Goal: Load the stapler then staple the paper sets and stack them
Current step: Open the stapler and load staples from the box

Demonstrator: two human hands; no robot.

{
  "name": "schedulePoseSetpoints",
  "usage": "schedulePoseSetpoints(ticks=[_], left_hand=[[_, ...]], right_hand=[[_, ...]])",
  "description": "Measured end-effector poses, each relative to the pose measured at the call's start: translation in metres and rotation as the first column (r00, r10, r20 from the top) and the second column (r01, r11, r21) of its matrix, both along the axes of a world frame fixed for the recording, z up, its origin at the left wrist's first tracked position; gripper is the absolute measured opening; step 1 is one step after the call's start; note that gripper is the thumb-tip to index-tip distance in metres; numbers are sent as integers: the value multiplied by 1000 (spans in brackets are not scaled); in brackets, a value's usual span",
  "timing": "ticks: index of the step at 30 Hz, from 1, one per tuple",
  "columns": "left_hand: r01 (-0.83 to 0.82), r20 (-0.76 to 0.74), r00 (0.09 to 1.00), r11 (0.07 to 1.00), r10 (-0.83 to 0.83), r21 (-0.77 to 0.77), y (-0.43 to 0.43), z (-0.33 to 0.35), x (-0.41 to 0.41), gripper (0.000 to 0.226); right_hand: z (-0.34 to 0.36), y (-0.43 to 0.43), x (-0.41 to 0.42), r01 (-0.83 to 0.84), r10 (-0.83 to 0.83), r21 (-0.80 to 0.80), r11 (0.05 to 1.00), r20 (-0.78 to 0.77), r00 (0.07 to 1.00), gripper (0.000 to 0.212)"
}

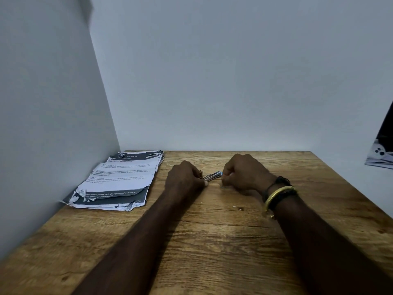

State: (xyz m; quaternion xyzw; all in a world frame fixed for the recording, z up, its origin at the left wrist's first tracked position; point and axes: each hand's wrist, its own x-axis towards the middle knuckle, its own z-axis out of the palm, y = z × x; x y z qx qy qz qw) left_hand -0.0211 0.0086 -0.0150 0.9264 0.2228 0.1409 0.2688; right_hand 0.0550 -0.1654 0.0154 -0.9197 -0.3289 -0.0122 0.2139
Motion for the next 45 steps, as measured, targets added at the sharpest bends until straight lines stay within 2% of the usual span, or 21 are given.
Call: schedulePoseSetpoints(ticks=[3, 8, 13, 21, 36, 40, 45], left_hand=[[-9, 7, 1000, 1000, 9, 27, -2, -1, 0, 26], [-32, 17, 999, 999, 31, 38, -4, 1, -1, 28], [-61, 61, 996, 998, 59, 28, -3, 2, -2, 29], [-56, 127, 991, 997, 50, 46, -6, 5, -2, 26], [-26, 168, 986, 996, 11, 88, -10, 6, 2, 28], [-25, 183, 983, 995, 7, 97, -11, 6, 2, 27], [-10, 188, 982, 995, -9, 102, -9, 5, 1, 26]], right_hand=[[-9, 4, -2, -3, 7, -60, 998, 68, 998, 7], [-11, 5, -1, -50, 53, -47, 998, 54, 997, 11], [-13, 4, 5, -77, 67, 121, 990, 86, 994, 10], [-9, -3, 6, -95, 109, 336, 937, -24, 994, 22], [-6, 1, 7, -60, 42, 384, 921, 56, 998, 17], [-7, 1, 7, -73, 51, 412, 908, 62, 997, 9], [-10, 0, 10, -97, 83, 423, 901, 52, 995, 20]])
